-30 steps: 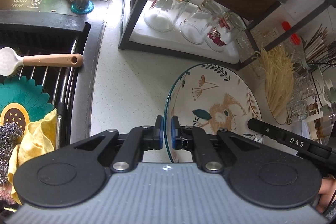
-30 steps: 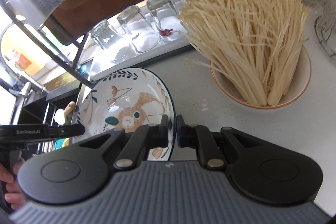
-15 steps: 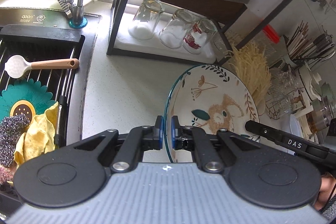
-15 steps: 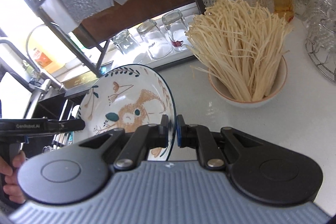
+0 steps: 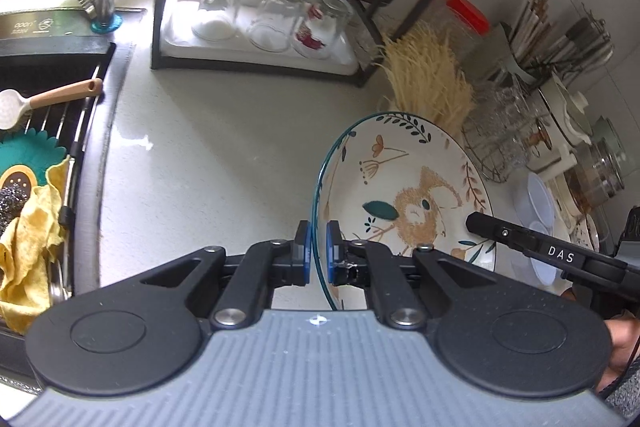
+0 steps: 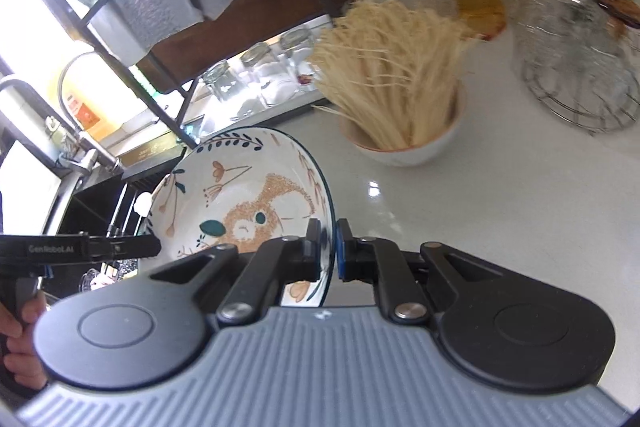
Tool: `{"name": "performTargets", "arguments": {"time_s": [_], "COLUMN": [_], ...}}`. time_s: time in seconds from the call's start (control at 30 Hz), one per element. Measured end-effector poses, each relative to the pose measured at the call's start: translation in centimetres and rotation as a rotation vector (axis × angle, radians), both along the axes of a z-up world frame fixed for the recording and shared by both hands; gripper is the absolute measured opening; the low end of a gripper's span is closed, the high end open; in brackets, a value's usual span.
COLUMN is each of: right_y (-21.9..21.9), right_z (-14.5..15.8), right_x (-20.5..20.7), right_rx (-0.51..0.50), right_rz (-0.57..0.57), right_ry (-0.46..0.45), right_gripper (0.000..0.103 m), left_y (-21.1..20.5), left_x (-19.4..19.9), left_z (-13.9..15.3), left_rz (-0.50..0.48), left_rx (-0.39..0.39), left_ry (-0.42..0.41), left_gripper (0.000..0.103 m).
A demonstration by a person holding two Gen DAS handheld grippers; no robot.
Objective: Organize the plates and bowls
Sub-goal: 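Lift the floral plate off the counter with both tools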
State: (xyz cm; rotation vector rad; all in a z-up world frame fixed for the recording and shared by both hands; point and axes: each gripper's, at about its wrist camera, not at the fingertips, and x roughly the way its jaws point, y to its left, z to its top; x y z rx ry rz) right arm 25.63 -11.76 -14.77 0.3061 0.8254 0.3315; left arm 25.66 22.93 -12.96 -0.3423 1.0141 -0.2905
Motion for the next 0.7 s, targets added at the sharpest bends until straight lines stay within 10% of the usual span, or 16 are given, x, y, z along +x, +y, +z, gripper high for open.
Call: {"name": "performTargets", "arguments": {"time_s": [0.7], "right_y": [-6.3], "right_z": [-1.7], "right_x": [-4.3], "right_rx": [-0.064], "right_rz": [-0.063], "right_ry": [0.013], "right_gripper": [0.011], "left_y": [-8.7], "left_x": [-3.4], "left_z": [-2.8], "left_rz": [-0.123], "left_rx": [0.124], "left_ry": [0.085], "left_gripper": [0.009]}}
